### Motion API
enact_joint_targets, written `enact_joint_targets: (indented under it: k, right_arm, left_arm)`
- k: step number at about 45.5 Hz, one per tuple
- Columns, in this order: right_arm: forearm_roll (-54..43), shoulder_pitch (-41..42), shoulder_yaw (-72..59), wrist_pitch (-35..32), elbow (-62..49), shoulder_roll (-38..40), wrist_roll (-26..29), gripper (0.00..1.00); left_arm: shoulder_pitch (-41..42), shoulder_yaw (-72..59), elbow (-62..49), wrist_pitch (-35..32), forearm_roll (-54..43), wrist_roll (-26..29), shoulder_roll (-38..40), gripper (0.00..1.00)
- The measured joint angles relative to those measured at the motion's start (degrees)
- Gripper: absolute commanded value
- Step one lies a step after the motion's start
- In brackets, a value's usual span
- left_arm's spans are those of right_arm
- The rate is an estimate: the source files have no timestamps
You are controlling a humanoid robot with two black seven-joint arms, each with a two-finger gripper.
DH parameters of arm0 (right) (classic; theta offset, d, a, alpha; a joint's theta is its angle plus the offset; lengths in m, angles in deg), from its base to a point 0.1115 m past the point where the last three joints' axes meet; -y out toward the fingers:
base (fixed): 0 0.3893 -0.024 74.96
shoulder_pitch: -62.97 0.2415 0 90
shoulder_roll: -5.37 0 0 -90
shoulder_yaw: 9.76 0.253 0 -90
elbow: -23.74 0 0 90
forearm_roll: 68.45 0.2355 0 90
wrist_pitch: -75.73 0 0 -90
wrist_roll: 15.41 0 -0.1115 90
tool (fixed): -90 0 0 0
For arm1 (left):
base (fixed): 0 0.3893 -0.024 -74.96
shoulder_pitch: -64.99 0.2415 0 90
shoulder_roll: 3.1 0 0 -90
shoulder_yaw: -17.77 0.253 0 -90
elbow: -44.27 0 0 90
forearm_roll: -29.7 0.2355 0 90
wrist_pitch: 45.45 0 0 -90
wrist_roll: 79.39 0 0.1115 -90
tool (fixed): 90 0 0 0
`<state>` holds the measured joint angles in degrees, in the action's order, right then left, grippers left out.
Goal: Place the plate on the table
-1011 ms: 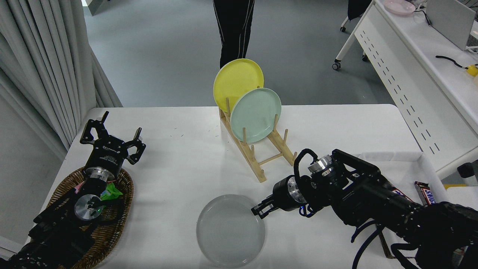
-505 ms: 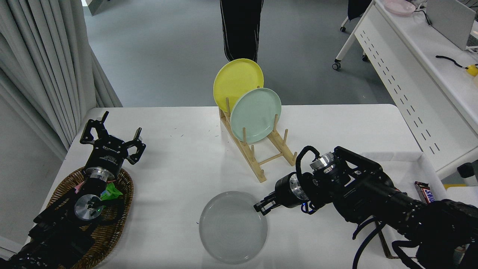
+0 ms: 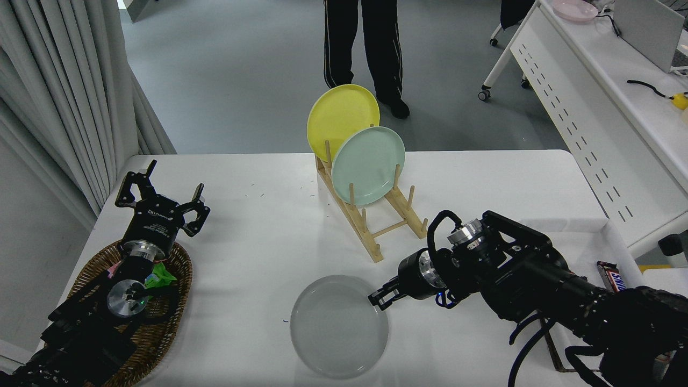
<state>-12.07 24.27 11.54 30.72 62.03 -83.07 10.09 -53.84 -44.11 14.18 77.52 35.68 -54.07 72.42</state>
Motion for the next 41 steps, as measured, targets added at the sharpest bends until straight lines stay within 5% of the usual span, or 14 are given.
enact_joint_targets:
  k: [1,5,10,41]
  right_arm:
    - [0.00,0.00,-0.03,0.00,-0.01,0.00,0.00,0.05]
    - [0.00,0.01,-0.07,0.00,-0.02,0.01,-0.01,0.71]
    - [-0.02,0.06,-0.03,0.00,-0.05,0.02,-0.02,0.99]
    - [0.29,3.33,0.48,0.00,1.88,0.92,-0.01,1.00]
  left_arm:
    - [0.00,0.00,0.00,0.00,0.00,0.00,0.00,1.00]
    - [0.00,0.00,0.00,0.00,0.00,0.00,0.00,1.00]
    - [0.00,0.00,0.01,0.00,0.00,0.00,-0.01,1.00]
    - [0.00,0.00,0.01,-0.01,0.00,0.00,-0.01,1.00]
